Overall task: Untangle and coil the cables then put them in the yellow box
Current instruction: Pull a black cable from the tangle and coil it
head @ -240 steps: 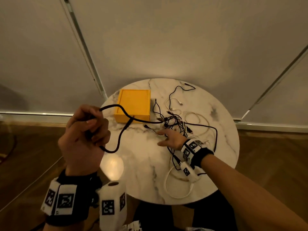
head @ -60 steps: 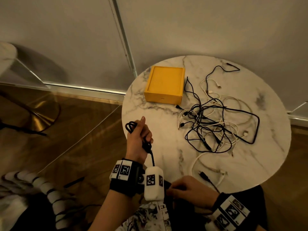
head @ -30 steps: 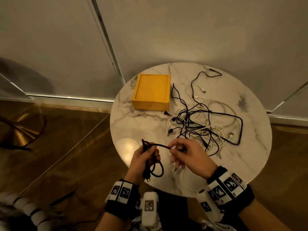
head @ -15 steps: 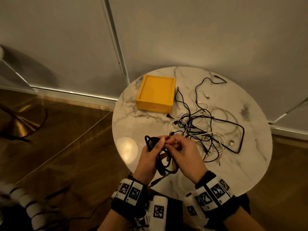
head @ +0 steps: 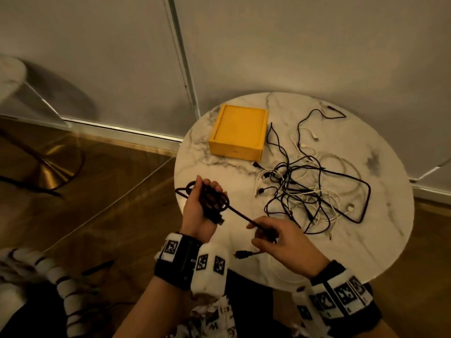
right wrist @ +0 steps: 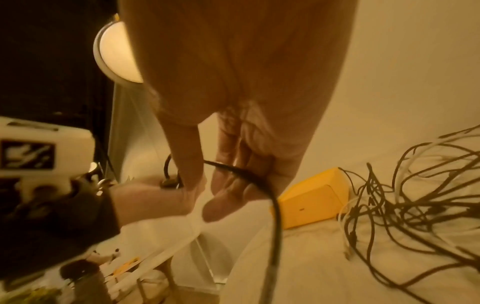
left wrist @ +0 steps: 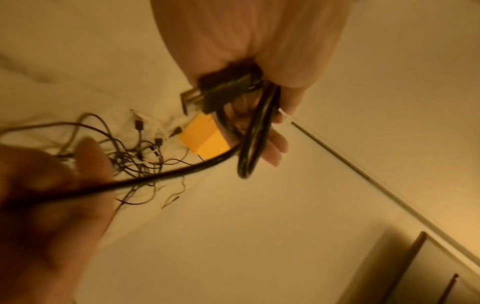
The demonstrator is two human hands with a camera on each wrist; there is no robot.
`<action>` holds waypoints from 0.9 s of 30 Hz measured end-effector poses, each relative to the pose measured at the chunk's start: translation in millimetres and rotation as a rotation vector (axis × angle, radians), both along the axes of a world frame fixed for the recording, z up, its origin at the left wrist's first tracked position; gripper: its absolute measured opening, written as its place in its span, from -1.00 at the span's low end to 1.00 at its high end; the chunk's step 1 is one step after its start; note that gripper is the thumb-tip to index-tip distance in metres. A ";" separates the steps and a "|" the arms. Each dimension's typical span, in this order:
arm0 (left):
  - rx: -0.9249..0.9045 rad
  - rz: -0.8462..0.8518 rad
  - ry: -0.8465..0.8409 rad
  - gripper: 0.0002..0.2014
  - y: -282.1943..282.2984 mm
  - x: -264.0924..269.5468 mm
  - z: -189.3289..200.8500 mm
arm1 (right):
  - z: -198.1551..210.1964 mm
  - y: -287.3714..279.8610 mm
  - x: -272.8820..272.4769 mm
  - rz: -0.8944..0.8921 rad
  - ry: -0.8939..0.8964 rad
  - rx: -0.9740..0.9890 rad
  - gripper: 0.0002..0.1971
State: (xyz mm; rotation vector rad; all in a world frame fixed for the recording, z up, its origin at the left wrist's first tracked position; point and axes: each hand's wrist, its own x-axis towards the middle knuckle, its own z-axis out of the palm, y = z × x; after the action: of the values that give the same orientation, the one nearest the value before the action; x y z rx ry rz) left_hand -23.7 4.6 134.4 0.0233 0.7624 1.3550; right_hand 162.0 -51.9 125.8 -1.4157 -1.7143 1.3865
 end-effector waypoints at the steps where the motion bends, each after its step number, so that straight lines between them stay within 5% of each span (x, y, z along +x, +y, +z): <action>1: 0.021 -0.007 -0.024 -0.69 4.0 -1.8 3.6 | -1.4 0.8 -1.5 0.025 0.063 -0.058 -0.83; 4: 0.095 -0.073 -0.015 -0.74 5.9 -2.1 8.2 | -5.8 2.9 -4.4 -0.053 0.257 -0.139 -0.84; 8: 0.166 -0.147 0.138 -0.76 -1.7 -5.6 6.9 | -9.0 8.0 5.8 -0.233 0.240 -0.086 -0.93; 14: 0.145 -0.045 0.727 -0.61 -0.5 -1.7 -7.1 | -6.0 -1.3 -3.8 -0.152 0.118 -0.018 -0.81; 17: 0.271 -0.223 1.081 -0.66 -5.8 3.5 -12.3 | 2.0 -6.4 -18.0 -0.103 0.101 0.044 -0.78; 21: 0.276 -0.370 1.110 -0.62 -21.7 14.9 -29.1 | 8.0 2.1 -28.7 -0.220 0.239 0.008 -0.80; 23: 0.255 -0.346 1.045 -0.65 -27.6 21.3 -34.3 | 7.9 6.0 -33.1 -0.297 0.480 -0.108 -0.88; 27: 0.039 -0.195 0.954 -0.56 -21.4 18.2 -31.9 | 1.8 9.2 -20.7 -0.312 0.855 -0.197 -0.67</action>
State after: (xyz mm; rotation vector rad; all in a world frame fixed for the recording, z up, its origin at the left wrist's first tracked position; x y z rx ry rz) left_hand -5.5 -16.8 102.5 0.7995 1.4764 1.1345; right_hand 141.3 -42.7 127.7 -0.9007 -0.7958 1.6639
